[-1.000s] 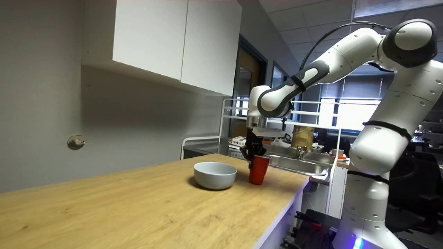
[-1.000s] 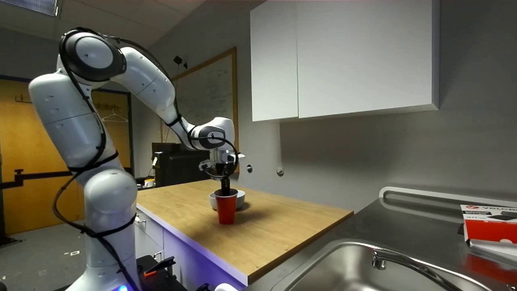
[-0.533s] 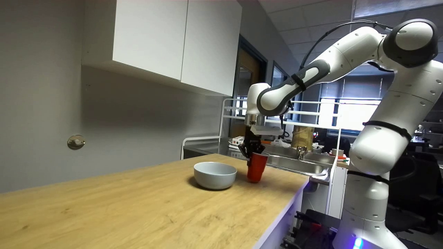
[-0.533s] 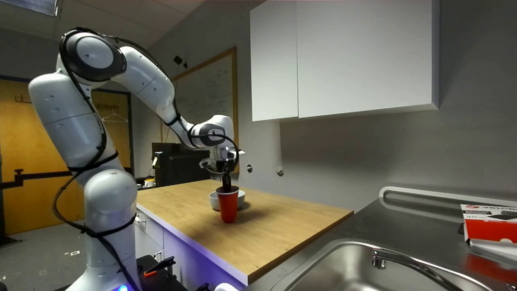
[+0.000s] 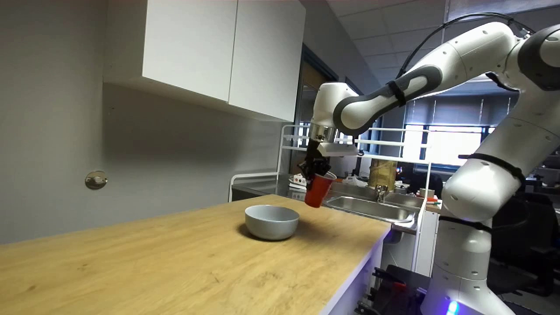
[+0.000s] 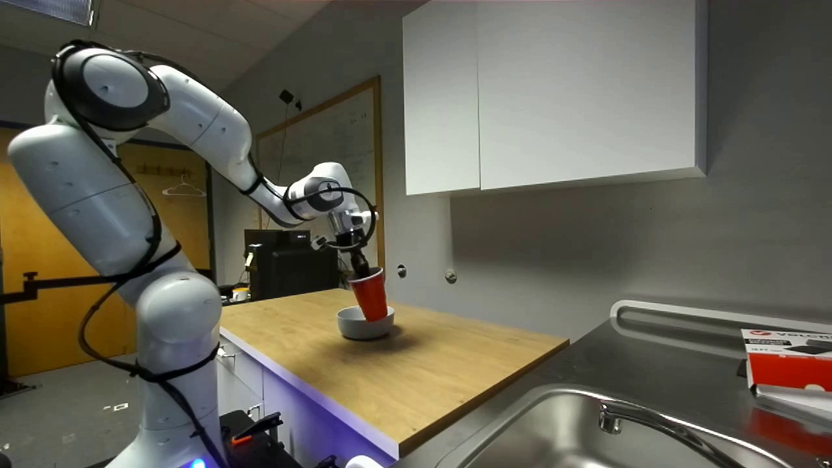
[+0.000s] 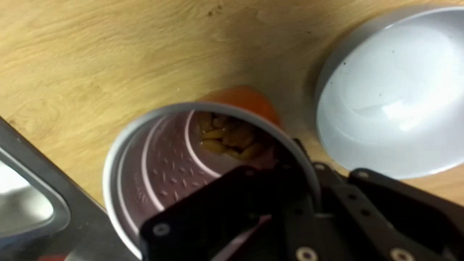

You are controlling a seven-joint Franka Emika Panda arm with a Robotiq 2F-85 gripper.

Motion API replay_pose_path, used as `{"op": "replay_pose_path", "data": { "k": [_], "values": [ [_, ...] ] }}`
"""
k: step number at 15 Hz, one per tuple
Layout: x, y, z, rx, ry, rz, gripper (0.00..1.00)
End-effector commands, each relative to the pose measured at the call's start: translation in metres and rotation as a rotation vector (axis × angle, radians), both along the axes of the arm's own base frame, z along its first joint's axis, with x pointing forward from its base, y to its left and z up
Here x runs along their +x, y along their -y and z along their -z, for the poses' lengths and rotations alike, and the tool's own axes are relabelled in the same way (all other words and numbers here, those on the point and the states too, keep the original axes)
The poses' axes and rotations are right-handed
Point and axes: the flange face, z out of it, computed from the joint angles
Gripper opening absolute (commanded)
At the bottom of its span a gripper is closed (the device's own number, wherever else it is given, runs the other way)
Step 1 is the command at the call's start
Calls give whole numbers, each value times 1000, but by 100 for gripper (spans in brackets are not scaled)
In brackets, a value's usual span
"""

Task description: Pour the contents of the cup into the bowl

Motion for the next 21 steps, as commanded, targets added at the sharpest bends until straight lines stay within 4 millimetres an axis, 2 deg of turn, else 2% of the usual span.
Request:
{"op": "replay_pose_path", "data": {
  "k": [1, 3, 7, 9, 14, 17, 21],
  "values": [
    [-2, -32, -43, -80, 116, -85, 2],
    [4, -54, -57, -78, 160, -175, 3],
    [24, -98, -63, -4, 222, -371, 2],
    [38, -118, -56, 46, 230, -464, 3],
    [79, -160, -23, 216, 191, -645, 2],
    [87, -181, -8, 303, 146, -749, 2],
    [89, -190, 2, 403, 147, -845, 2]
  ]
}}
